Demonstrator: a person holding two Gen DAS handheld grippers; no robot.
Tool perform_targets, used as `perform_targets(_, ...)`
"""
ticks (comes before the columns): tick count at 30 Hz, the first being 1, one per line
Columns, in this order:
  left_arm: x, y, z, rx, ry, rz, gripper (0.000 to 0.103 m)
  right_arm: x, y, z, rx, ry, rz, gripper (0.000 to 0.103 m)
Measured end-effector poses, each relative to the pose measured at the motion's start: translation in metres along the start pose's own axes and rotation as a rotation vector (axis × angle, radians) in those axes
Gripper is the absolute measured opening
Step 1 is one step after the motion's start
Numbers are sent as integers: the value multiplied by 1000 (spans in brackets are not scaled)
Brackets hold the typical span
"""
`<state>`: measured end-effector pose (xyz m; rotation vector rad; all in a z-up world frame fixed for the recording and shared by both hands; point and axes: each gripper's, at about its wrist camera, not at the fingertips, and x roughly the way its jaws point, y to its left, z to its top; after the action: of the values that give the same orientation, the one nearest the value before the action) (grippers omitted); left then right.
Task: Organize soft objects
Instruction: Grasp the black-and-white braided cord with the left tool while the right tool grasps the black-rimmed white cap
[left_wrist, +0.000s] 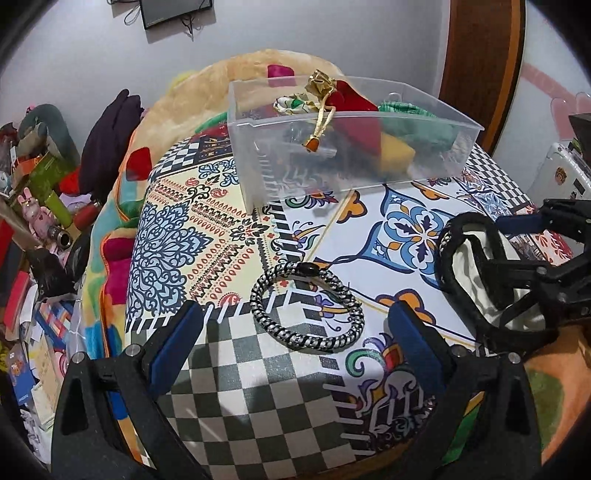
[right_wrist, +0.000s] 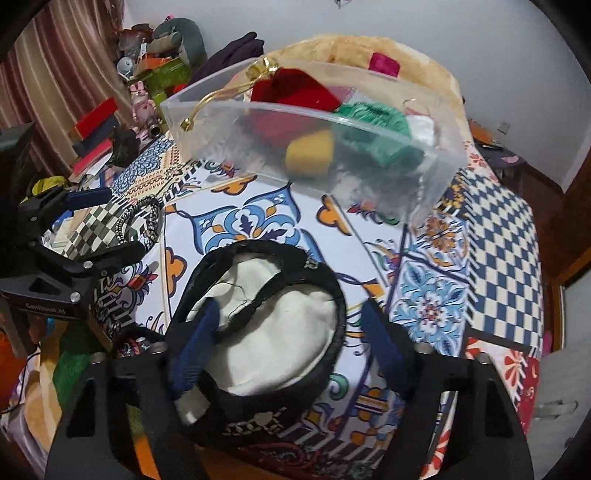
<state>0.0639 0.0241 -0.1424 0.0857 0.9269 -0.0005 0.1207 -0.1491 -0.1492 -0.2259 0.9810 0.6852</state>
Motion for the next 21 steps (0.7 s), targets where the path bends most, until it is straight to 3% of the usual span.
perform_targets(3,0,-3,-1,9,-17,-9,93,-2,3,-1,-15,-10,-5,51)
perform_targets(5,4,-3,0,13,1,-26,79,-2,4,-2,-18,-15,2,39)
perform_targets(9,7,2,-1,-13,-5,-46,66,-4,1,-4,-3,-27,23,25)
perform_targets(12,6,4,-1,-19,-13,-48,51,-9,-2,-4,7,-39,50,8)
perform_targets(14,6,5,0,-17,-15,-50,36,-13,-3,-4,11,-61,51,8)
perform_targets(17,5,7,1,-23,-14,-66,22,-24,1,-2,-3,-107,53,8)
perform_targets(21,-1,7,4,-26,-32,-70,15,-35,5,2,-11,-153,49,8)
